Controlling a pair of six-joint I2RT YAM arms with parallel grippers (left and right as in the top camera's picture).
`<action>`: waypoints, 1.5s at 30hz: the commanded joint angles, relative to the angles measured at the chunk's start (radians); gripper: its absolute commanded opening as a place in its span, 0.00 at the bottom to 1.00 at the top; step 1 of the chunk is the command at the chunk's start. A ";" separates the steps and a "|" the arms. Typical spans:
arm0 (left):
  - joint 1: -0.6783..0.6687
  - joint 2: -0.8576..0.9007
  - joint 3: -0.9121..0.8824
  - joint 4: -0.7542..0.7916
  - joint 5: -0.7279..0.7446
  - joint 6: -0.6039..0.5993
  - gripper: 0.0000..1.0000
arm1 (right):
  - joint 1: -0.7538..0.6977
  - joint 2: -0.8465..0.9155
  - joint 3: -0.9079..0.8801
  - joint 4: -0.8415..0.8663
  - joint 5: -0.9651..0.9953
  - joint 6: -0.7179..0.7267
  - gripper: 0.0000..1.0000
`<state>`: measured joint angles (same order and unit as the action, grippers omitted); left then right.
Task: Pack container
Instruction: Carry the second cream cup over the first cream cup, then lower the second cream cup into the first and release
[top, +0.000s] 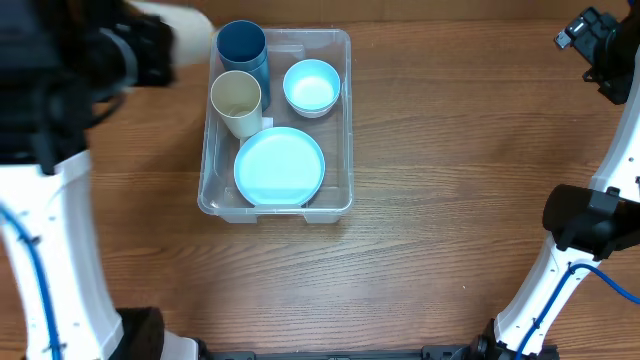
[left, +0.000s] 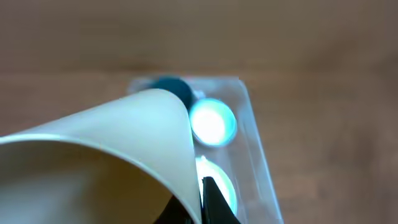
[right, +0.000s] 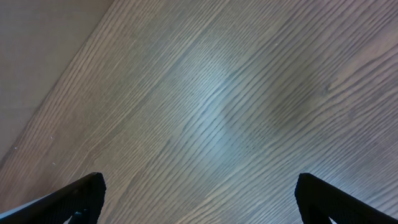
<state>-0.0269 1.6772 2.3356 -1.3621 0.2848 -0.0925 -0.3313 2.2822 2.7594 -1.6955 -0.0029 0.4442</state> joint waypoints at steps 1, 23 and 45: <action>-0.139 0.071 -0.008 -0.064 -0.230 0.056 0.04 | 0.003 -0.040 0.022 0.002 0.002 0.000 1.00; -0.204 0.277 -0.008 -0.044 -0.211 0.071 0.04 | 0.003 -0.040 0.022 0.003 0.002 0.000 1.00; -0.202 0.140 -0.008 -0.103 -0.487 0.066 0.75 | 0.003 -0.040 0.022 0.003 0.002 0.000 1.00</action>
<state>-0.2276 1.9305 2.3268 -1.4490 -0.1665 -0.0246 -0.3313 2.2822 2.7594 -1.6951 -0.0032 0.4438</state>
